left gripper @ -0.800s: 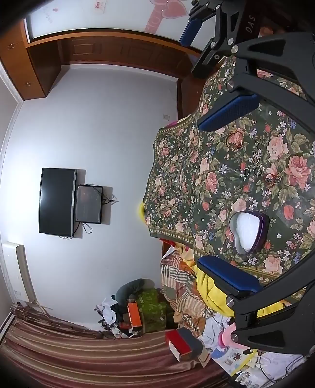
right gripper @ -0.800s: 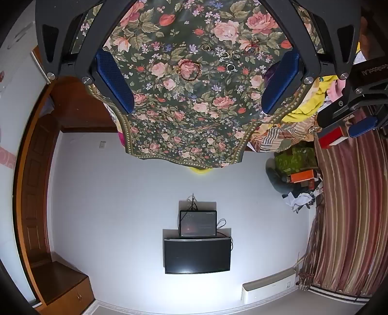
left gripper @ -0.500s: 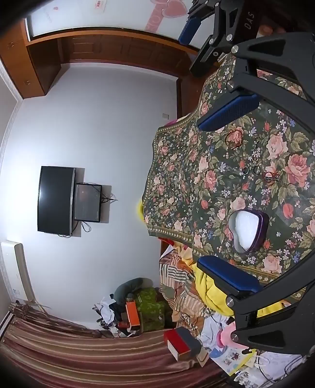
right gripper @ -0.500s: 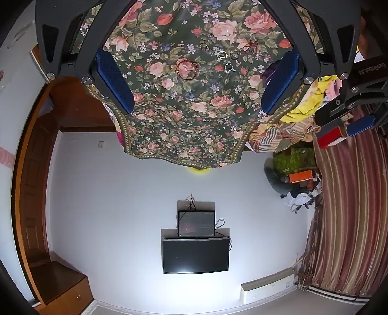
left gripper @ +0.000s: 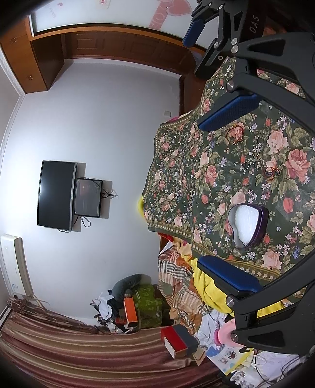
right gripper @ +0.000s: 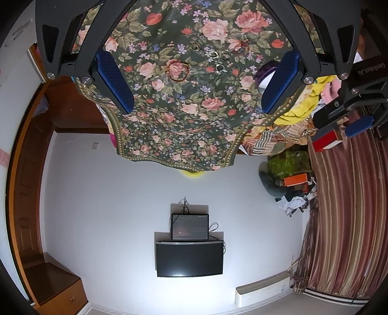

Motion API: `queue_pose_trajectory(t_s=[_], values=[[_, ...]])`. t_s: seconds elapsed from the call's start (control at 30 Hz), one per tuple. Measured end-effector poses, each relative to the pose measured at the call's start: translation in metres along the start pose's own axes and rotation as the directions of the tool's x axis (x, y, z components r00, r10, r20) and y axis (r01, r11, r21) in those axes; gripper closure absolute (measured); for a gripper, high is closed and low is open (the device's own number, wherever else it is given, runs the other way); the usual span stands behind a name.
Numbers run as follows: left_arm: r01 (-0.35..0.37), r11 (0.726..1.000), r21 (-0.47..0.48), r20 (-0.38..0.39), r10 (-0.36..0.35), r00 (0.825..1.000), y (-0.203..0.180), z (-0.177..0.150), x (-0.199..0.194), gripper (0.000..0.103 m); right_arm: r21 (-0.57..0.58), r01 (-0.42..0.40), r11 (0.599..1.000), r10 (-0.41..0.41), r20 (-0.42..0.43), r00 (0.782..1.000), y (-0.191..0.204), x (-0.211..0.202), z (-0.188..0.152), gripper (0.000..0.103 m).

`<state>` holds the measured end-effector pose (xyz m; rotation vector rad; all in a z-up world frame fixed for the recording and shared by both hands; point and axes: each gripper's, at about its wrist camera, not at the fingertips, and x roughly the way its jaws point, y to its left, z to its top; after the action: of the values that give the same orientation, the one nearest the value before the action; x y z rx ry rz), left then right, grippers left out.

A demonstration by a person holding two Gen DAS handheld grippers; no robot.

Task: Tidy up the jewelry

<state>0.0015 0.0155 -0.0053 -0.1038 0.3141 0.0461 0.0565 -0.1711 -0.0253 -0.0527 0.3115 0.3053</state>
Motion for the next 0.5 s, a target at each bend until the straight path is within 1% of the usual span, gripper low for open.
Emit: queue_pose_trajectory(t_s=[0.17,0.5], values=[[-0.006,1.000,-0.008,0.002,0.006,1.000,0.004,0.001,-0.001,0.000,0.009,-0.020,1.000,0.020,0.001,1.000,0.005,0.003,0.002,0.000],[-0.016,1.000,-0.018,-0.004,0.016,1.000,0.012,-0.001,0.004,0.000,0.020,-0.050,0.999,0.051,-0.025,0.998,0.013,0.016,0.001,0.000]])
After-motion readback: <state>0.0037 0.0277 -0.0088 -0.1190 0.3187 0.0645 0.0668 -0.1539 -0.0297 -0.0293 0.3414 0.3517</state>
